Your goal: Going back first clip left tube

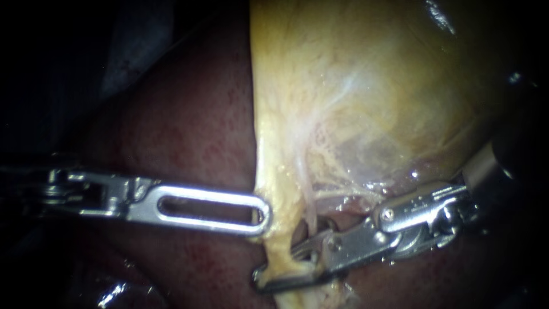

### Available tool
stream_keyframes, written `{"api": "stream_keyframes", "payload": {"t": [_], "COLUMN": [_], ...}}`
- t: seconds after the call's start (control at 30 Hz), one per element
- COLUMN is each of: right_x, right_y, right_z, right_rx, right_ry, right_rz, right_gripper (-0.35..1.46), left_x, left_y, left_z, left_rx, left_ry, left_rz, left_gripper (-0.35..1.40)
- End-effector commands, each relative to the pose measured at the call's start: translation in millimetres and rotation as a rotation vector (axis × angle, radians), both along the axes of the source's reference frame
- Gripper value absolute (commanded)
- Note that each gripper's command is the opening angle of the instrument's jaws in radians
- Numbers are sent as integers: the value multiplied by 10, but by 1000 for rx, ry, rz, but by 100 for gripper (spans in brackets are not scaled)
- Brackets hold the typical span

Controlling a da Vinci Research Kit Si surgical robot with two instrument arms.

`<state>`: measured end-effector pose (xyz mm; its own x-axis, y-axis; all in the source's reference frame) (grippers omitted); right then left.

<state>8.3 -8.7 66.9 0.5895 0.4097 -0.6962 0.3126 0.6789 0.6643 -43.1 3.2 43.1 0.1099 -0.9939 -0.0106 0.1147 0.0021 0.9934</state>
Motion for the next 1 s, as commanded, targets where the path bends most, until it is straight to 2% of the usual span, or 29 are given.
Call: {"api": "stream_keyframes", "payload": {"t": [0.03,0.43,0.47,0.5,0.57,0.63,0.7,0.8,1.0], "right_x": [0,-1,-1,-1,-1,-1,-1,-2,-4], "right_y": [0,0,-1,0,0,1,2,4,13], "right_z": [0,-1,-1,-1,-2,-2,-2,-3,-13], "right_rx": [0,0,0,0,-1,-8,-28,-46,-66], "right_ry": [0,1,1,1,0,-7,-1,6,14], "right_rz": [0,-2,-2,-1,1,27,36,42,58], "right_gripper": [-35,-35,-30,-15,2,18,32,42,46], "left_x": [0,0,0,0,0,0,0,0,0], "left_y": [0,0,0,0,0,0,0,0,0], "left_z": [0,0,0,0,0,0,0,0,0], "left_rx": [0,0,0,0,0,0,0,0,0], "left_ry": [0,0,0,0,0,0,0,0,0], "left_rz": [0,0,0,0,0,0,0,0,0], "left_gripper": [-35,-35,-35,-35,-35,-35,-35,-35,-35]}}
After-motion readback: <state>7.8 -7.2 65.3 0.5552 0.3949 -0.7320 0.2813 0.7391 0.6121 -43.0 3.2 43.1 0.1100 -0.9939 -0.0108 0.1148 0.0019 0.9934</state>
